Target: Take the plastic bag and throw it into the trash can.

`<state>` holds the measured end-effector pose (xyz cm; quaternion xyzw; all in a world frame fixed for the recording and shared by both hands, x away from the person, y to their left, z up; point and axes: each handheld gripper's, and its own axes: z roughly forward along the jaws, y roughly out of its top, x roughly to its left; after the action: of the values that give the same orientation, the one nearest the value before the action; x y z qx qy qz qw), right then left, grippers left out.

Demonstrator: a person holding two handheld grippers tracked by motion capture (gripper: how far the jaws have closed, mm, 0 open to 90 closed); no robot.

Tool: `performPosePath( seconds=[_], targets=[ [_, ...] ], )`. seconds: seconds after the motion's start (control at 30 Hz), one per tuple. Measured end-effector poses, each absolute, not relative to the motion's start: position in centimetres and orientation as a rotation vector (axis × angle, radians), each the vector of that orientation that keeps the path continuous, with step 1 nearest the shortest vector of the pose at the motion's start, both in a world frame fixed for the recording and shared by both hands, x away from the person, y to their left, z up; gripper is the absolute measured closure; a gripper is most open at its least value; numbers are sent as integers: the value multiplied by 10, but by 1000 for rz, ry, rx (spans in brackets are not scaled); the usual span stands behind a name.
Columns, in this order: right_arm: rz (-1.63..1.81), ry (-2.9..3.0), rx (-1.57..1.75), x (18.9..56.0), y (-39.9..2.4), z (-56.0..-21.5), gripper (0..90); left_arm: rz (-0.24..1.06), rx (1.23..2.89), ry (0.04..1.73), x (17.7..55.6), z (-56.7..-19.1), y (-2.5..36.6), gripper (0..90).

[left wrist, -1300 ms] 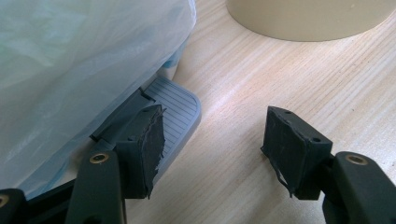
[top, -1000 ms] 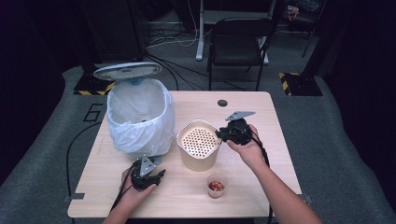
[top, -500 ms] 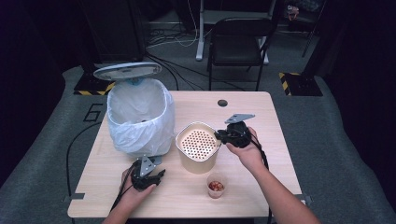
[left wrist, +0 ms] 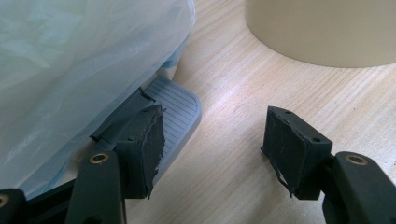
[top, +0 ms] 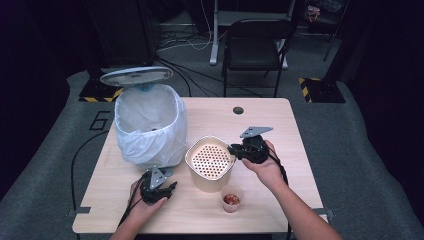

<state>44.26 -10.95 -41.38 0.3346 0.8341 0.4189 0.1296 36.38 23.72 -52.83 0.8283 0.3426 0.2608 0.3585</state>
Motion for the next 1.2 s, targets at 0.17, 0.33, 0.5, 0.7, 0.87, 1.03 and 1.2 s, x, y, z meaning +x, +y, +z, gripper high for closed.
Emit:
performPosePath(
  seconds=[0.17,0.33,0.5,0.7,0.87,1.03,1.2],
  targets=[
    [1293,2400,994,436,-112,-407,597,672,2136,885,364,-528,237,381],
    [1344,2361,974,423,-120,-393,491,669,2136,885,364,-528,237,381],
    [1398,2328,993,407,-135,-384,420,670,2134,888,364,-528,237,381],
    [1392,2328,1002,389,-152,-387,389,674,2136,886,364,-528,237,381],
    [1353,2328,969,377,-160,-394,374,673,2137,885,364,-528,237,381],
    [1351,2338,940,365,-164,-406,359,668,2132,889,364,-528,237,381],
    [1356,2364,916,359,-163,-420,327,671,2135,886,364,-528,237,382]
  ],
)
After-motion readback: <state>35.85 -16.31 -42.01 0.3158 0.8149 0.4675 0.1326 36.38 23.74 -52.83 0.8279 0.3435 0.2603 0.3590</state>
